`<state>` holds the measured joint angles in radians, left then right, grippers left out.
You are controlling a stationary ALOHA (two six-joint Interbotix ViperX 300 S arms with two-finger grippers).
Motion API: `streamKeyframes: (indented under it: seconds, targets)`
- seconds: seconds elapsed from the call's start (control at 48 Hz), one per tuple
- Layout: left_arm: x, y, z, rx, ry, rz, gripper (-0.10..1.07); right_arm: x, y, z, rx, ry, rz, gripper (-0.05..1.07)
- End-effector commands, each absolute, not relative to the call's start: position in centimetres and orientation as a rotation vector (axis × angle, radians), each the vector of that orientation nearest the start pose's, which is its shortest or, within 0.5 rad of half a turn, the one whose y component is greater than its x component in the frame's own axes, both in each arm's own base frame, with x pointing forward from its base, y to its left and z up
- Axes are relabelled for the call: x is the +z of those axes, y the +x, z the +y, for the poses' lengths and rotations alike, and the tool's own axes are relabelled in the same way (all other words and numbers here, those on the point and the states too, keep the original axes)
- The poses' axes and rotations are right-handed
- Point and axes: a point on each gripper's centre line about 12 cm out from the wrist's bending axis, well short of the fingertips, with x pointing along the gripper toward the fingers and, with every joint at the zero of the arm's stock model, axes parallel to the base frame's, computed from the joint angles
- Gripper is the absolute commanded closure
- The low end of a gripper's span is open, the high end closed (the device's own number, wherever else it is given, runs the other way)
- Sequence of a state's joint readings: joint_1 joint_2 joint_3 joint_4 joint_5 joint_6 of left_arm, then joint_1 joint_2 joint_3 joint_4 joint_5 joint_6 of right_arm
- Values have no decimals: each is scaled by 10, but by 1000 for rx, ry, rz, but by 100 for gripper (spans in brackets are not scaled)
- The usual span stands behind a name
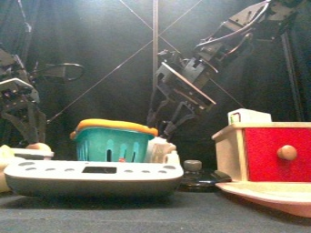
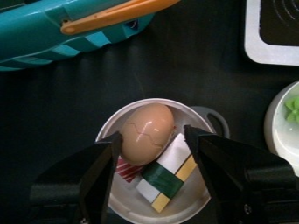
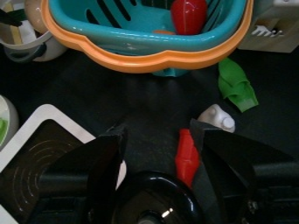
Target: Grab starfruit
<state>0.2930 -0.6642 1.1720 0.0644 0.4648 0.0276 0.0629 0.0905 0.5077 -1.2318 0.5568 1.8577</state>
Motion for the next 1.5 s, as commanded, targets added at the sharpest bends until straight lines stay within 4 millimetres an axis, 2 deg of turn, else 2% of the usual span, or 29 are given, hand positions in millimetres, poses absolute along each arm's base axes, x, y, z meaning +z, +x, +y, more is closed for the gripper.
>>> streamKeyframes:
  seconds: [0.0,0.188,0.375,0.562,0.708,0.917,1.104,1.167,1.375,1.479]
  targets:
    - [169,189,60,259,-49,932,4,192,412,-35,-661,415,552,11]
    - [195,205,51,219,-76,835,4,192,412,-35,-658,416,552,11]
    - [211,222,15,74,-129,747,4,192,412,-35,-660,417,552,11]
    - [218,232,-37,-88,-386,752,4,192,412,-36,-662,418,552,11]
    - [233,244,-50,-110,-592,735,6,191,413,-35,-661,420,552,11]
    - [243,261,-54,-127,-569,756,6,191,413,-35,-661,419,554,11]
    - [274,275,-46,-132,-461,696,6,191,413,-36,-662,417,554,11]
    - [282,278,-36,-100,-452,680,6,190,413,-35,-659,417,556,11]
    - [279,276,5,75,-447,736,6,190,413,-35,-662,418,557,11]
    - [277,270,22,180,-381,794,6,190,413,-36,-663,418,555,11]
